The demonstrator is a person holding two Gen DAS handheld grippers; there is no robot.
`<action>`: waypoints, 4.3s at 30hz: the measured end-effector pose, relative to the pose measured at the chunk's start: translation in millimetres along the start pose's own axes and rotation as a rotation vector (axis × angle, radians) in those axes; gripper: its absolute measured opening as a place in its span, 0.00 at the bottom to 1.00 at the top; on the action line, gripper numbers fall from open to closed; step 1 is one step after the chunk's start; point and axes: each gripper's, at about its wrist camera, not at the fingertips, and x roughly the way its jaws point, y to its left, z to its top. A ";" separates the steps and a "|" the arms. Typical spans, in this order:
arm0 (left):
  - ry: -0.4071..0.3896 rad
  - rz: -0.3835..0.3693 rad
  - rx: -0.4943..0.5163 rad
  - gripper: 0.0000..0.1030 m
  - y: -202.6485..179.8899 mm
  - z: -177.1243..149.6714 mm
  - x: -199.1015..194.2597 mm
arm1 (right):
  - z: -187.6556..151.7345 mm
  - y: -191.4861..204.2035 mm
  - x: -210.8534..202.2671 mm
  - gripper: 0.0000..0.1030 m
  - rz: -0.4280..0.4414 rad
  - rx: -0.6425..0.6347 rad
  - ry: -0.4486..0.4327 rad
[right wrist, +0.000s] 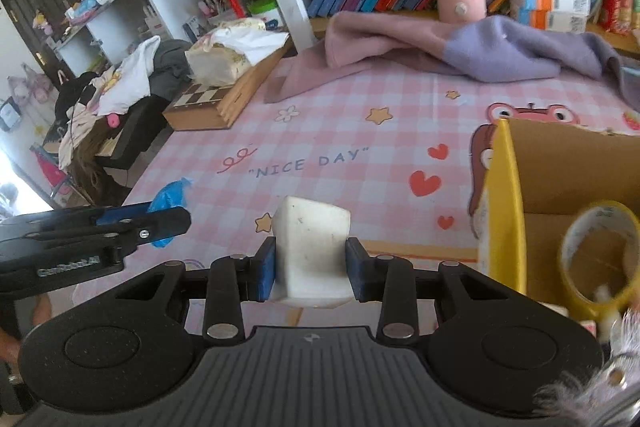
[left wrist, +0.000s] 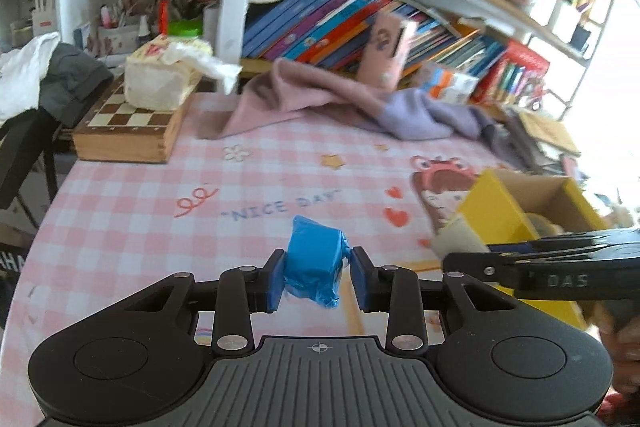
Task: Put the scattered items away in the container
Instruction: 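Lift the sponge and blue block and carry them over the yellow box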
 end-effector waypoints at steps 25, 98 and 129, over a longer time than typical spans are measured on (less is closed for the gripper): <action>-0.037 -0.100 -0.138 0.31 -28.4 -127.9 -132.0 | -142.0 63.1 -104.5 0.32 -0.001 0.017 -0.009; 0.102 -0.480 0.140 0.30 -186.1 -153.7 -113.0 | -262.1 -30.2 -251.6 0.30 -0.310 0.376 -0.140; 0.028 -0.453 0.183 0.30 -216.1 -100.4 -52.9 | -197.5 -98.1 -220.4 0.30 -0.272 0.332 -0.166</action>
